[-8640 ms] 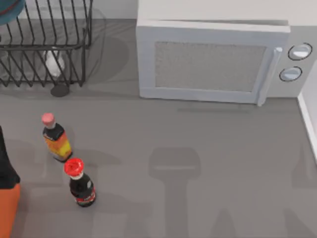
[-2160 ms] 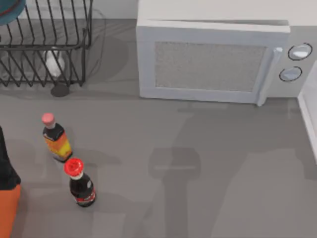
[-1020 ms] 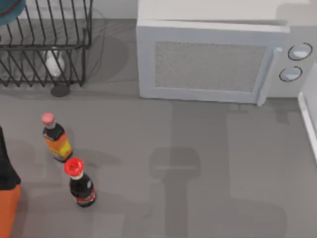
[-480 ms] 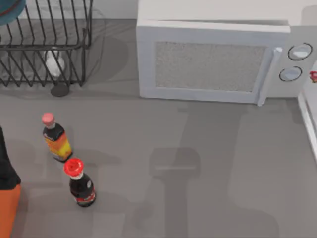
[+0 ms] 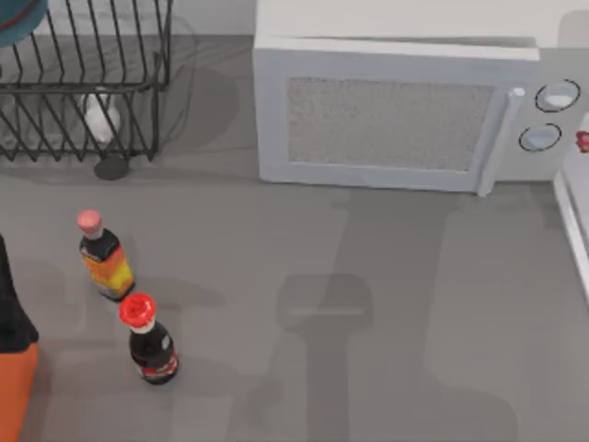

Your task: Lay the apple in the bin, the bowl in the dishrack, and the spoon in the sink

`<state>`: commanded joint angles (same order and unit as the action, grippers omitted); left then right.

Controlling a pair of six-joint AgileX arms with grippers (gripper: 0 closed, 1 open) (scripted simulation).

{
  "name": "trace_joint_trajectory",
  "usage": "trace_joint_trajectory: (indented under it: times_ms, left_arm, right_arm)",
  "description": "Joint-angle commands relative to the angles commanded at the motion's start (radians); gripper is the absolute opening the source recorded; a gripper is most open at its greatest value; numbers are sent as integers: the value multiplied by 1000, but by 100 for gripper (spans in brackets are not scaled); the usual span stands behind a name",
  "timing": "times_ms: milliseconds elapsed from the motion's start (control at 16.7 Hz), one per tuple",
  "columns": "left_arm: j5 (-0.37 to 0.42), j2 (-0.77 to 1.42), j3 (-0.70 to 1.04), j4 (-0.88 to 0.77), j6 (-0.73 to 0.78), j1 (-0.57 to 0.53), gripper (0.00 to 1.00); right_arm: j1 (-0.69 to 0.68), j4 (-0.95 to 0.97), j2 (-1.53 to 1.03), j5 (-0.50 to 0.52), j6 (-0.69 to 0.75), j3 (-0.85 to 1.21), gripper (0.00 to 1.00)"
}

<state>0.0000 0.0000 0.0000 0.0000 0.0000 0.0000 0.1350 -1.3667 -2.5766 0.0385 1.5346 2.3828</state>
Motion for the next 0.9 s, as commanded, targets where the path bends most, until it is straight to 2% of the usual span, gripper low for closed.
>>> trace_joint_trajectory:
  times_ms: [540, 900]
  left_arm:
    - [0, 0, 0, 0, 0, 0, 100]
    - [0, 0, 0, 0, 0, 0, 100]
  right_arm:
    - [0, 0, 0, 0, 0, 0, 98]
    - [0, 0, 0, 0, 0, 0, 100]
